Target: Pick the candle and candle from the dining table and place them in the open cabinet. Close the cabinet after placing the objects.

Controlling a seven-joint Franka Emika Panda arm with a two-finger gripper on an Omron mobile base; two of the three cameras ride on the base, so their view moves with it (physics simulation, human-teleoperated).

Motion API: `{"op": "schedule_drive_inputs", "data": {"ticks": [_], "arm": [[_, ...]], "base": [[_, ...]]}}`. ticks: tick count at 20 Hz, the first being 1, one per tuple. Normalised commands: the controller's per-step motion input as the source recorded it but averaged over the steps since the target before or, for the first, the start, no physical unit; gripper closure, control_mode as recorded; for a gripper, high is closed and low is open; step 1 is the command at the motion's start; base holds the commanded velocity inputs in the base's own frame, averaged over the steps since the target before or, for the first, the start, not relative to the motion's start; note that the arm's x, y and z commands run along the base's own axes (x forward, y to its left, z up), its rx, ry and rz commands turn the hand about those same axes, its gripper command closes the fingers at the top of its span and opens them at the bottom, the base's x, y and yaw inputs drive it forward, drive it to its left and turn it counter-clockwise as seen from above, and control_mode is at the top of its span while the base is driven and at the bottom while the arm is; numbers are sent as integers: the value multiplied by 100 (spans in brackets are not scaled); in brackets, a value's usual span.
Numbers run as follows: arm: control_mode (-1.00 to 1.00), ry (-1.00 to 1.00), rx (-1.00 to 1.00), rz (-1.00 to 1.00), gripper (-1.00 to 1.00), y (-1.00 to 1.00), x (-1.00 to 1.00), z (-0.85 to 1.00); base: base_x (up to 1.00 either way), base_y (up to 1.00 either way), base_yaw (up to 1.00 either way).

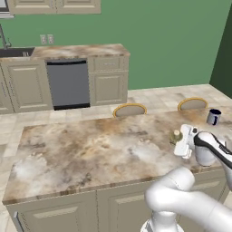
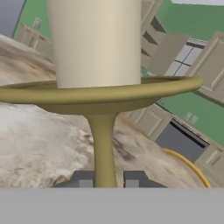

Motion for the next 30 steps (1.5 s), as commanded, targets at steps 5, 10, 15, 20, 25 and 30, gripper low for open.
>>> {"op": "schedule_drive_inputs", "data": {"ticks": [5,10,15,20,25,30], "arm": [[-100,-10,0,2,100,4,-13,74],[-100,-2,0,0,100,7,-26,68],[-100,0,0,0,100,17,-31,60],[-100,0,0,0,100,23,-37,56],[-100,1,0,0,100,26,-40,52],[-100,4,0,0,100,28,-39,49]], "base": [[0,0,0],[0,0,0],[0,0,0],[0,0,0],[0,0,0],[0,0,0]]}}
